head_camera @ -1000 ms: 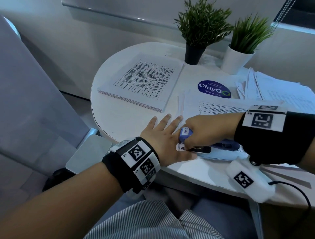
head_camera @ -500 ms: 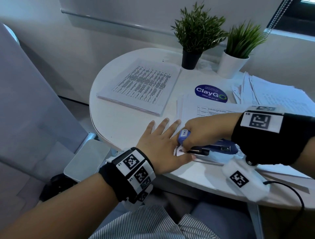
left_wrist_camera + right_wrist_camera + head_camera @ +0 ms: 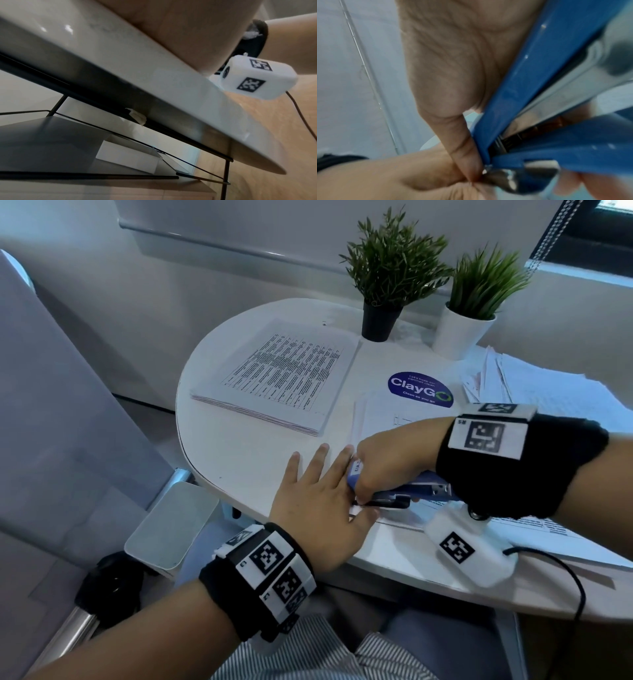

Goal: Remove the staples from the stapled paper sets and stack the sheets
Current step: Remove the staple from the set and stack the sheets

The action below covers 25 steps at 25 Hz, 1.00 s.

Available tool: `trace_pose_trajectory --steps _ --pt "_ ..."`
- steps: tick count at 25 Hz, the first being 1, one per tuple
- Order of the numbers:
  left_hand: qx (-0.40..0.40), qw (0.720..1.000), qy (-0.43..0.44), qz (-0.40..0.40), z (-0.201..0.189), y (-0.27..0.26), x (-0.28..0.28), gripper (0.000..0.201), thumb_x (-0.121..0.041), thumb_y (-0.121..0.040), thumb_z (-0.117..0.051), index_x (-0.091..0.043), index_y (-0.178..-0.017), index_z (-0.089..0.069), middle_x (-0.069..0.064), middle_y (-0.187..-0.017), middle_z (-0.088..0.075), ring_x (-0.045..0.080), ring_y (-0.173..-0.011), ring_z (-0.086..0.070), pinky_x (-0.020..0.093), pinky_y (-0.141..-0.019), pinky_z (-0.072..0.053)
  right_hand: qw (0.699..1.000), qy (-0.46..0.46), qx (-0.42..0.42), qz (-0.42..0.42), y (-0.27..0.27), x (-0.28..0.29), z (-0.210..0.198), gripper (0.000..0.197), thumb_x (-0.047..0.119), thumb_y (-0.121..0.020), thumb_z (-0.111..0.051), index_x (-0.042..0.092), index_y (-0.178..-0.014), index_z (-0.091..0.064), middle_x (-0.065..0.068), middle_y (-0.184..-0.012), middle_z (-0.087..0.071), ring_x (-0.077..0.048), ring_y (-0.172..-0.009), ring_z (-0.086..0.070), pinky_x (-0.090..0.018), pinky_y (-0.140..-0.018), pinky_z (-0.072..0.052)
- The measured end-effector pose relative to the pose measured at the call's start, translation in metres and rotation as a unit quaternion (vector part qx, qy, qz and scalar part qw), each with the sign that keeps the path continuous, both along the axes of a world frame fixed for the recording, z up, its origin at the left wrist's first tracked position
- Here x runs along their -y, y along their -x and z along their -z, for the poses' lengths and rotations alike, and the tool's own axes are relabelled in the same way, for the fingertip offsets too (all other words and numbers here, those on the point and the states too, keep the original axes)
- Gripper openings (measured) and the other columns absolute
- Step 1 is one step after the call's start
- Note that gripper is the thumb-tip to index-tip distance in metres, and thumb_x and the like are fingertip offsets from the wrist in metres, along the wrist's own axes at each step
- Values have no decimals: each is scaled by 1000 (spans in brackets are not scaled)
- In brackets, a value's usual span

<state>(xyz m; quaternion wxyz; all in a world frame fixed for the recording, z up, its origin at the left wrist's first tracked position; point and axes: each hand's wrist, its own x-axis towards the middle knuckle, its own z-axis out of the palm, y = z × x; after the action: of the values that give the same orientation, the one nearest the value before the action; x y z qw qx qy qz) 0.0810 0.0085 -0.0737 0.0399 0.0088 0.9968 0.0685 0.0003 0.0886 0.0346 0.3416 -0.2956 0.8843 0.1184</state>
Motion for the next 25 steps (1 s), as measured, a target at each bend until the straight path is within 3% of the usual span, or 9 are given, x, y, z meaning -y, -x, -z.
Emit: trace_pose_trajectory --steps 6,13,16,18,20,22,23,24,25 --pt "37 999 11 -14 -4 4 -3 71 -61 -93 -13 -29 -154 5 -11 -161 15 24 -148 18 54 -117 6 998 30 8 62 0 -10 11 23 31 -81 -61 11 -69 -64 -13 -74 -71 -23 -58 -61 -21 -49 -41" --pt "59 998 34 -5 -3 7 -2 69 -61 -93 -5 -31 -154 8 -11 -161 19 26 -147 20 58 -114 12 991 15 68 110 3 -4 8 24 22 -88 -59 5 -71 -61 -13 -66 -61 -26 -50 -57 -24 -49 -48" --pt "58 998 33 -6 -2 9 -2 69 -61 -93 -2 -30 -153 14 -11 -160 20 26 -147 21 58 -114 13 987 19 94 125 4 -2 7 27 21 -89 -58 8 -66 -59 -7 -50 -58 -19 -40 -55 -21 -45 -47" --pt "45 998 31 1 -2 8 -2 71 -62 -93 -5 -29 -154 11 -10 -161 18 26 -148 19 57 -115 11 990 14 89 108 5 -2 4 29 23 -89 -58 8 -64 -59 -3 -43 -57 -17 -35 -54 -19 -44 -46" --pt "33 999 11 24 -5 6 2 76 -68 -92 -12 -29 -154 5 -9 -162 14 24 -148 15 55 -117 9 995 20 50 83 6 -4 3 28 29 -86 -60 9 -65 -60 -4 -50 -60 -18 -39 -54 -20 -47 -44" --pt "43 995 -82 39 -7 8 12 81 -69 -87 -30 -28 -154 -9 -3 -163 -3 21 -150 0 51 -120 0 996 58 -21 58 10 -8 1 27 36 -83 -63 14 -68 -56 -2 -60 -59 -16 -49 -51 -24 -51 -40" --pt "34 979 -198 29 -7 10 19 78 -63 -83 -42 -25 -150 -25 1 -159 -24 22 -146 -19 48 -119 -13 993 89 -50 53 12 -10 0 27 38 -83 -63 15 -72 -53 -1 -67 -58 -16 -55 -51 -26 -54 -39" --pt "-2 939 -343 0 -8 11 24 66 -50 -81 -52 -22 -140 -43 3 -145 -47 20 -135 -41 45 -114 -28 988 124 -69 57 12 -12 -1 27 39 -84 -63 16 -77 -50 -2 -75 -58 -16 -60 -50 -29 -57 -39" --pt "-50 877 -475 -60 -11 13 29 47 -34 -84 -57 -17 -128 -56 3 -128 -62 18 -119 -56 40 -105 -41 982 158 -82 61 12 -13 -4 28 39 -86 -63 16 -80 -48 -3 -81 -58 -16 -63 -50 -30 -59 -39"
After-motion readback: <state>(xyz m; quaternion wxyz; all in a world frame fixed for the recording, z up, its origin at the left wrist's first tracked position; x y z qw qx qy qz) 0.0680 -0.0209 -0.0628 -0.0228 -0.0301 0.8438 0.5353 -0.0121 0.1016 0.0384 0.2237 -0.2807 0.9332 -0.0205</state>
